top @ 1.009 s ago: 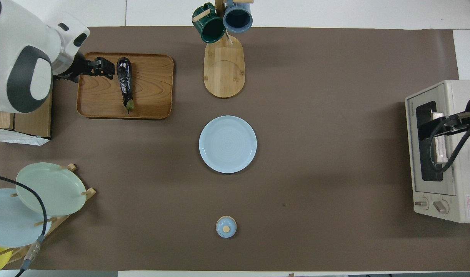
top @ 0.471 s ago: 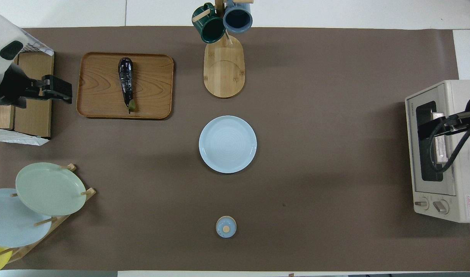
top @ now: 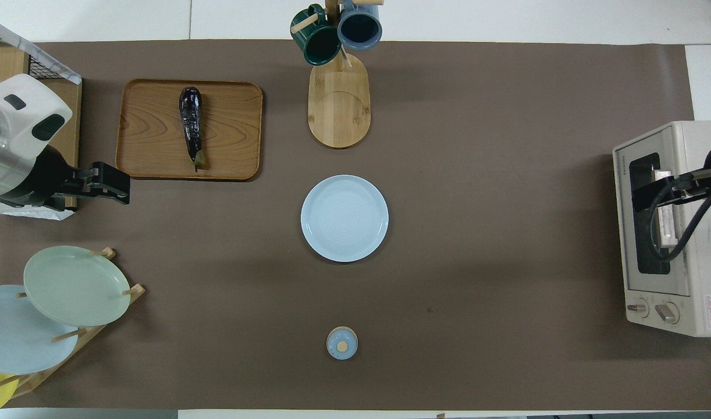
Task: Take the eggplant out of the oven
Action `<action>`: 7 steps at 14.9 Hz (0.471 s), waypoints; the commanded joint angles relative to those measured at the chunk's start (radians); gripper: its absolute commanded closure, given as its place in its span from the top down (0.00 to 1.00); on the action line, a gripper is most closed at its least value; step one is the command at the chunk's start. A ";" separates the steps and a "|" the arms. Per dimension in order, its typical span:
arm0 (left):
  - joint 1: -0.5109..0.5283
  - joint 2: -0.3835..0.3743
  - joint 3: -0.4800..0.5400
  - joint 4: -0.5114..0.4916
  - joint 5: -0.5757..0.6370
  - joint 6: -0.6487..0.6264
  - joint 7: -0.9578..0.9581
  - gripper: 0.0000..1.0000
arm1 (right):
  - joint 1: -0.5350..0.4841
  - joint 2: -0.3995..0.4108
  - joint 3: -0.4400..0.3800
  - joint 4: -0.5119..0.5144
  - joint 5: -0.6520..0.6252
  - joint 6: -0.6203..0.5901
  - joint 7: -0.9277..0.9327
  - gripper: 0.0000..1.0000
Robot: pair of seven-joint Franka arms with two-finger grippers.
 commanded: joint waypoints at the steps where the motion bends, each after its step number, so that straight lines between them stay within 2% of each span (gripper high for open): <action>1: 0.011 -0.051 0.002 -0.022 -0.028 0.006 -0.003 1.00 | -0.004 -0.008 -0.002 0.000 0.025 0.006 0.005 1.00; 4: 0.014 -0.047 0.000 0.001 -0.083 -0.009 -0.021 1.00 | -0.004 -0.008 -0.002 0.000 0.025 0.006 0.005 1.00; 7: 0.014 -0.047 0.000 0.001 -0.081 -0.017 -0.023 1.00 | -0.004 -0.008 -0.002 0.000 0.025 0.006 0.005 1.00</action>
